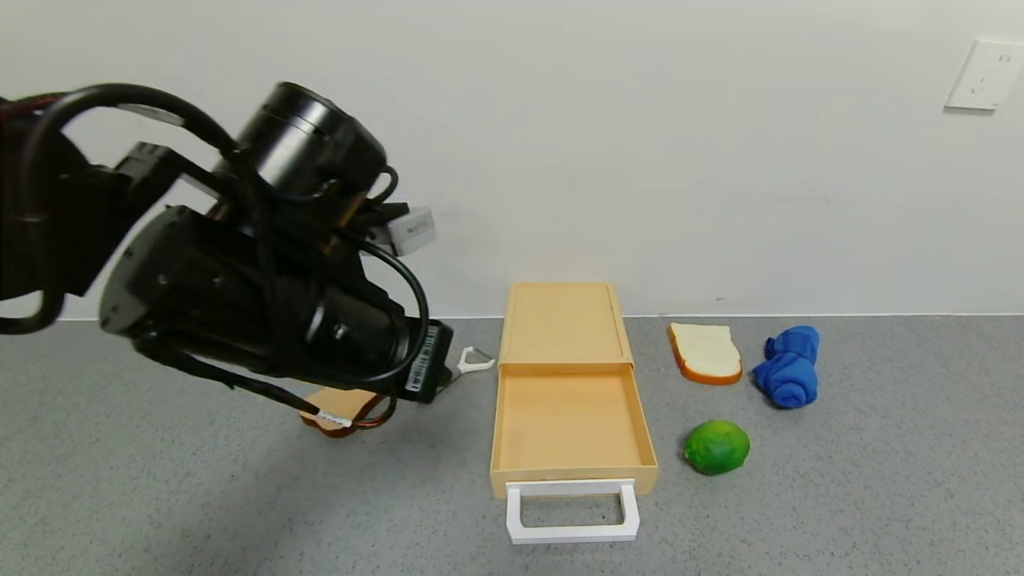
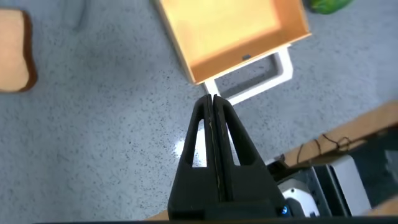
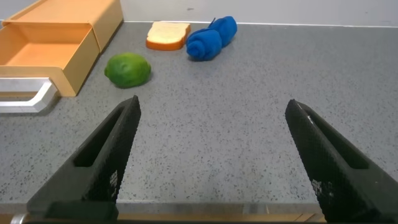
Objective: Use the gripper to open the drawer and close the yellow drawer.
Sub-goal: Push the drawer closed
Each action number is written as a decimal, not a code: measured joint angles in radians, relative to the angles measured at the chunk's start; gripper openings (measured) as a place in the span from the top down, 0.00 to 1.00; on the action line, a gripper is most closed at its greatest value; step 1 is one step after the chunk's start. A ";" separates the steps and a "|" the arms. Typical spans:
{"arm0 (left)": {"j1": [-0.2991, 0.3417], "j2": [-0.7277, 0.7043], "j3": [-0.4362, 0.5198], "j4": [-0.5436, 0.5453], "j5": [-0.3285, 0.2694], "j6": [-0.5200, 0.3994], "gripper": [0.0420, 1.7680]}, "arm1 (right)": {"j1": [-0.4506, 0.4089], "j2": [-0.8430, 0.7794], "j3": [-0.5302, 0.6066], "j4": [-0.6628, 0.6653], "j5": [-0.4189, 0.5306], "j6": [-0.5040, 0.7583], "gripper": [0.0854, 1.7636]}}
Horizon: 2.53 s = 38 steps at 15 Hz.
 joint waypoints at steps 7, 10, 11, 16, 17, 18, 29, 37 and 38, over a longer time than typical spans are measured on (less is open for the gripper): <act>0.169 -0.145 0.226 -0.330 -0.188 0.149 0.96 | 0.000 0.000 0.000 0.000 0.000 0.000 0.03; 0.179 -0.151 0.260 -0.356 -0.187 0.143 0.96 | 0.000 0.000 0.000 0.000 0.000 0.000 0.03; 0.180 -0.151 0.264 -0.356 -0.186 0.143 0.96 | 0.000 0.000 0.000 0.000 0.000 0.000 0.03; 0.179 -0.153 0.272 -0.355 -0.186 0.141 0.96 | 0.000 0.000 0.000 0.000 0.000 0.000 0.03; 0.179 -0.154 0.273 -0.355 -0.186 0.140 0.96 | 0.000 0.000 0.000 0.000 0.000 0.000 0.03; 0.180 -0.154 0.273 -0.355 -0.185 0.139 0.96 | 0.000 0.000 0.000 0.000 0.000 0.000 0.03; 0.118 -0.139 0.268 -0.352 -0.126 0.037 0.96 | 0.000 0.000 0.000 0.000 0.000 0.000 0.03; -0.057 0.029 0.118 -0.212 0.109 -0.242 0.96 | 0.000 0.000 0.000 0.000 0.000 0.000 0.03; -0.070 0.054 0.096 -0.184 0.113 -0.261 0.96 | 0.000 0.000 0.000 0.000 0.000 0.000 0.03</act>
